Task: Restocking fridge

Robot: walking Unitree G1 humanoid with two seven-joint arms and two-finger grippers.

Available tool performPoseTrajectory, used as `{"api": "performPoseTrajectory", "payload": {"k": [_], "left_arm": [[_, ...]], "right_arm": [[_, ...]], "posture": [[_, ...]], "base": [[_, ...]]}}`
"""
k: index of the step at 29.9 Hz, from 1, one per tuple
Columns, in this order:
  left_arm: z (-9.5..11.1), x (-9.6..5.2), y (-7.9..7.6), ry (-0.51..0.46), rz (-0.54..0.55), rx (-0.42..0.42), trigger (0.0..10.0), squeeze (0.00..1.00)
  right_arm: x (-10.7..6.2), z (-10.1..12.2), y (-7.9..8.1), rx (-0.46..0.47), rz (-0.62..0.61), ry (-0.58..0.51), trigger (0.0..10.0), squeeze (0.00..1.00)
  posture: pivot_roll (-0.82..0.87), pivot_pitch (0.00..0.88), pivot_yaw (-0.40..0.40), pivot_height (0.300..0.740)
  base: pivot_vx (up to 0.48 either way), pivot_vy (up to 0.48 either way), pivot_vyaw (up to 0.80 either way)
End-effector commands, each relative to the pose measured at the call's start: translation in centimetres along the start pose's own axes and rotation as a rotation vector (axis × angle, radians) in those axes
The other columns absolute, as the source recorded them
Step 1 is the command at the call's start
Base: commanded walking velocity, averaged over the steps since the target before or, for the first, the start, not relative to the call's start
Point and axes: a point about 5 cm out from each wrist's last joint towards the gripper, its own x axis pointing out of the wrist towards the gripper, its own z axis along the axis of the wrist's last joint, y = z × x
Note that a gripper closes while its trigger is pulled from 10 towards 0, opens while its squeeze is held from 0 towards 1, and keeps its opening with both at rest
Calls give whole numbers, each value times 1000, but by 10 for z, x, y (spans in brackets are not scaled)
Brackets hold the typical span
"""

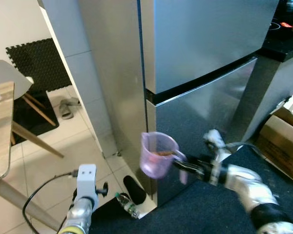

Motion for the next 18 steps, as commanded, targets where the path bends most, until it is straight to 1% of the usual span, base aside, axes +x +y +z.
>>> {"api": "performPoseTrajectory", "payload": {"k": [1, 4, 6, 7, 8, 10, 11, 13, 15, 16, 18], "left_arm": [[14, 3, 3, -57, -20, -9, 10000, 0], [38, 8, -1, -153, -96, -12, 10000, 0], [42, 9, -1, -169, -109, -11, 10000, 0], [49, 10, -2, -198, -141, -20, 10000, 0], [54, 10, -3, -217, -162, -26, 10000, 145], [68, 11, -9, -276, -259, -18, 10000, 145], [79, 10, -14, -315, -353, -11, 10000, 1000], [94, 9, -22, -363, -503, 11, 10000, 1000], [102, 6, -27, -375, -628, 44, 10000, 1000], [102, 6, -27, -375, -628, 44, 10000, 1000], [110, 3, -30, -396, -739, 55, 10000, 1000]], "right_arm": [[-2, 5, 5, -36, 61, 6, 10000, 0], [-18, 2, 9, -61, 81, 49, 10000, 0], [-19, 1, 9, -64, 85, 58, 10000, 0], [-20, 0, 11, -68, 92, 72, 10000, 0], [-21, -1, 12, -70, 99, 80, 10000, 0], [-21, -2, 14, -77, 104, 98, 10000, 0], [-20, -2, 15, -79, 106, 101, 10000, 0], [-20, -3, 16, -81, 110, 119, 10000, 0], [-19, -6, 17, -87, 115, 147, 10000, 0], [-19, -6, 17, -87, 115, 147, 10000, 0], [-19, -7, 19, -93, 119, 153, 10000, 0]], "posture": [[-2, 0, 40, 740], [-6, 0, 43, 740], [-6, 0, 43, 740], [-9, 0, 46, 740], [-9, 0, 46, 740], [-11, 0, 49, 740], [-12, 0, 53, 740], [-9, 0, 54, 740], [-9, 0, 58, 740], [-9, 0, 58, 740], [-14, 0, 65, 740]], "base": [[0, 0, 0], [0, 0, 0], [0, 0, 0], [0, 0, 0], [0, 0, 0], [0, 0, 0], [0, 0, 0], [0, 0, 0], [0, 0, 0], [0, 0, 0], [0, 0, 0]]}}
